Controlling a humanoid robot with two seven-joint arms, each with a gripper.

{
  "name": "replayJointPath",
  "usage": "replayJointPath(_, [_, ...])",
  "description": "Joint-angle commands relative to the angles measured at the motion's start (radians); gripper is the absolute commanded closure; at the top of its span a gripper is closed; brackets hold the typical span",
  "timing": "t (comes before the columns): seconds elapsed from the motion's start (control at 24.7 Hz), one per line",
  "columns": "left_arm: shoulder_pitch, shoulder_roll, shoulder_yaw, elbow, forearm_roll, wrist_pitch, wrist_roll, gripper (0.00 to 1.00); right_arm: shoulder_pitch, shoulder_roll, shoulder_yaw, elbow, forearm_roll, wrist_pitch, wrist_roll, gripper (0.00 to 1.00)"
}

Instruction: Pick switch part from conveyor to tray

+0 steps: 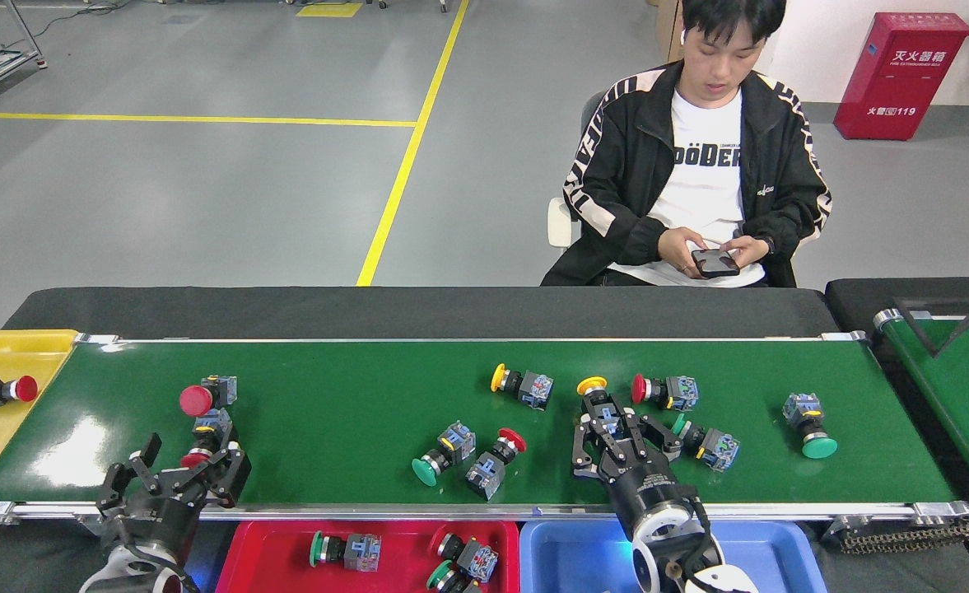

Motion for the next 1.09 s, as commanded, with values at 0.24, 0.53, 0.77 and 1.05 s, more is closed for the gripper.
replayJointPath(0.24, [-0.104,0.114,-0.032,0.201,0.078,-0.094,0.089,0.88,0.239,-0.038,0.004,-0.334,-0.058,-0.342,0.033,0.87])
replayJointPath(0.53, [0.075,0.091,-0.038,-0.097,0.190,-0.135,0.077,0.90,0.286,0.151,0.109,-0.311,0.008,-0.371,0.142,0.06])
replayJointPath(0.77, [0.400,-0.009,-0.127,-0.564,0.195,-0.255,0.066,0.89,0.273,0.149,0.113,-0.311,0.011,-0.331,0.144,0.06])
replayJointPath(1.05, [0.506,0.025,-0.314,-0.628,0.193,-0.261,0.070,0.40,0.247,0.138,-0.164,-0.354,0.010,-0.151,0.137,0.06])
